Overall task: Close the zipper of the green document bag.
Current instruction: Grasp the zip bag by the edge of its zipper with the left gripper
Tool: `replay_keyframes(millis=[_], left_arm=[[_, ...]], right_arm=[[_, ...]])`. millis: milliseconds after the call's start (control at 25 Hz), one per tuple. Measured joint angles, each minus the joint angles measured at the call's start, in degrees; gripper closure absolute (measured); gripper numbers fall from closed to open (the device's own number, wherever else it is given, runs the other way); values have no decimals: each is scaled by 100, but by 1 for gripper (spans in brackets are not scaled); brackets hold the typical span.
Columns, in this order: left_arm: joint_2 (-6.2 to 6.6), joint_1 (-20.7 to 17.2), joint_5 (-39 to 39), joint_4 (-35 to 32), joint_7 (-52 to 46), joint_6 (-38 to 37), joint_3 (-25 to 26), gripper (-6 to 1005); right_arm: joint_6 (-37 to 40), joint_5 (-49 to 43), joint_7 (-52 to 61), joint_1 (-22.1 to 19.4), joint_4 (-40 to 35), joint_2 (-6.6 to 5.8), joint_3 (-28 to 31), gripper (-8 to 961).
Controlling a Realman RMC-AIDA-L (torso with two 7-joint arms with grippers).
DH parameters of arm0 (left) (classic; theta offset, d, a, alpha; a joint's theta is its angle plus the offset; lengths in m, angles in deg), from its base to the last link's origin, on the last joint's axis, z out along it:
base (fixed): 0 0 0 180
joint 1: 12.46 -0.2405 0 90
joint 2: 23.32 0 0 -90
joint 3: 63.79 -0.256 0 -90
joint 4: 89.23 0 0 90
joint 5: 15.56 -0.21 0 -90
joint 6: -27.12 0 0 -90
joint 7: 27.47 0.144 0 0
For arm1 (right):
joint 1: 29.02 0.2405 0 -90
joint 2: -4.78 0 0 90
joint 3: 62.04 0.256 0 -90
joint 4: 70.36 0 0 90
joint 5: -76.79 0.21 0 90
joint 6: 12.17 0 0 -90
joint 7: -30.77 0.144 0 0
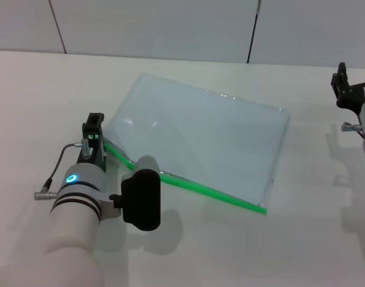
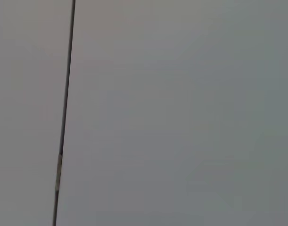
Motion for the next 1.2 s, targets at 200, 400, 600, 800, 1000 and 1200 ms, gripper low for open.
replay_keyframes(millis=[200, 400, 600, 800, 1000, 1200], left_arm=[[4, 13, 4, 4, 35, -76, -37, 395], [9, 22, 6, 4, 143, -142, -43, 396], [9, 41, -8, 4, 119, -145, -43, 396], [22, 72, -8, 6, 77, -184, -43, 397], [30, 87, -13, 75, 68, -380, -43, 398], [24, 128, -20, 208, -14, -459, -43, 399]], right_arm=[[0, 0, -5, 0, 0, 0, 1, 225], [0, 0, -6, 0, 0, 0, -5, 225], [0, 0, -126, 0, 0, 4, -8, 225], [0, 0, -142, -6, -59, 9, -8, 226], [0, 0, -145, -21, -106, 4, -8, 226], [0, 0, -145, -26, -114, 0, -8, 226]])
